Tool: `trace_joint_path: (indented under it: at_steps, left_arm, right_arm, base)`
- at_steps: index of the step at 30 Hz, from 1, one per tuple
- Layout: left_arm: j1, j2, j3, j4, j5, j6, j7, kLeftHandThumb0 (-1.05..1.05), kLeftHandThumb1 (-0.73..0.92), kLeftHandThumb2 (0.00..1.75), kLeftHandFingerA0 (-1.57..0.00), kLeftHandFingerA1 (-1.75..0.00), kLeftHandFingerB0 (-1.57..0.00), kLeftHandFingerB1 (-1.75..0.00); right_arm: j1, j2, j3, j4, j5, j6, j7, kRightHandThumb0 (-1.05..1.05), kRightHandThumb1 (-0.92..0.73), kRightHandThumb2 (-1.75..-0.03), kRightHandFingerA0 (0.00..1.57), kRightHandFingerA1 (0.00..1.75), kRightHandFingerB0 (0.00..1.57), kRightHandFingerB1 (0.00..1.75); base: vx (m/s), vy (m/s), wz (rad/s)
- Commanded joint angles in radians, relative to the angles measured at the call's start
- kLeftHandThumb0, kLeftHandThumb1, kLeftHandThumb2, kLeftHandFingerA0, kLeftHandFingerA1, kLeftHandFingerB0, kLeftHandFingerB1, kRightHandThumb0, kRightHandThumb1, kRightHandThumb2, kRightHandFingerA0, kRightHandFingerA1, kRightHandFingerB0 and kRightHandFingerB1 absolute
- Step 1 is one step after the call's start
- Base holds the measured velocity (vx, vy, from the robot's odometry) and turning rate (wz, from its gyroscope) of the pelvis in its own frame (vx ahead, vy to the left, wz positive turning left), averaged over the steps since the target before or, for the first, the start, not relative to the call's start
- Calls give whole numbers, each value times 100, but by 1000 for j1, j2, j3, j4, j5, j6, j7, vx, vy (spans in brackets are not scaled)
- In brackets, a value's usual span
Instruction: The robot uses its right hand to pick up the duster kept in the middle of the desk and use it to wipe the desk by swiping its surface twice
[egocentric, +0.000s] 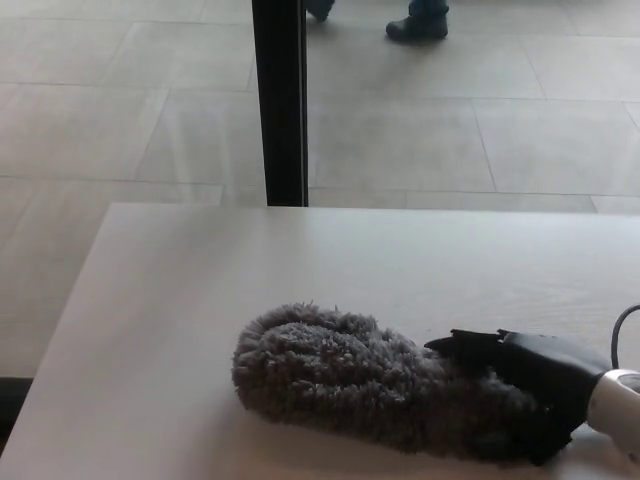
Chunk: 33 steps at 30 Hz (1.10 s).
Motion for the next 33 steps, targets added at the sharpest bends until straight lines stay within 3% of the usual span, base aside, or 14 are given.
trace_joint_path:
  at_steps: [1,2,3,4,5,6,7,11,17,30,33]
  left_arm:
    - [7,45,-17,5,-2,2,-18,-84,90,67,-41,-59,-32,-42]
    - [6,44,-23,5,4,-1,-10,-83,90,67,-43,-59,-33,-41]
    - [7,44,-18,8,-1,2,-20,-83,90,67,-41,-58,-33,-41]
    - [7,43,-18,8,-2,2,-20,-83,90,67,-41,-58,-33,-41]
    - [8,44,-22,6,0,8,-35,-83,91,67,-39,-58,-31,-40]
    - [8,42,-22,6,-2,8,-35,-83,90,67,-39,-59,-31,-42]
    - [9,41,-22,5,-2,8,-33,-82,90,67,-38,-59,-31,-42]
    - [17,38,-24,3,-2,-4,-41,-81,90,67,-38,-59,-32,-42]
    - [24,32,-23,-1,-6,-4,-42,-79,90,67,-37,-58,-31,-43]
    - [15,28,-26,4,-3,-9,-53,-82,89,67,-40,-56,-32,-41]
    - [12,25,-28,-3,-4,-12,-53,-81,89,67,-39,-57,-32,-42]
  right_arm:
    - [28,-100,81,101,-323,-192,-297,-49,-63,-59,33,63,31,34]
    - [41,-109,75,103,-331,-205,-339,-49,-50,-85,45,72,29,50]
    - [46,-114,75,113,-345,-222,-386,-41,-68,-60,58,103,42,42]
    - [45,-114,76,116,-347,-225,-390,-41,-68,-60,58,103,42,42]
    - [43,-119,85,135,-373,-253,-451,-33,-76,-65,75,133,56,48]
    - [45,-119,85,144,-374,-268,-467,-30,-78,-67,76,149,65,56]
    - [44,-119,94,150,-394,-279,-503,-30,-76,-72,85,153,80,72]
    - [42,-104,105,187,-414,-339,-599,-30,-72,-82,84,154,81,101]
    - [61,-59,107,194,-438,-322,-734,-33,-64,-75,89,155,85,83]
    - [133,101,98,242,-447,-230,-998,-34,-64,-65,92,161,88,83]
    - [154,135,93,247,-450,-188,-1043,-27,-62,-73,90,163,91,91]
  base:
    - [0,0,0]
    - [0,0,0]
    - [0,0,0]
    - [0,0,0]
    - [0,0,0]
    - [0,0,0]
    - [0,0,0]
    - [0,0,0]
    - [0,0,0]
    - [0,0,0]
    - [0,0,0]
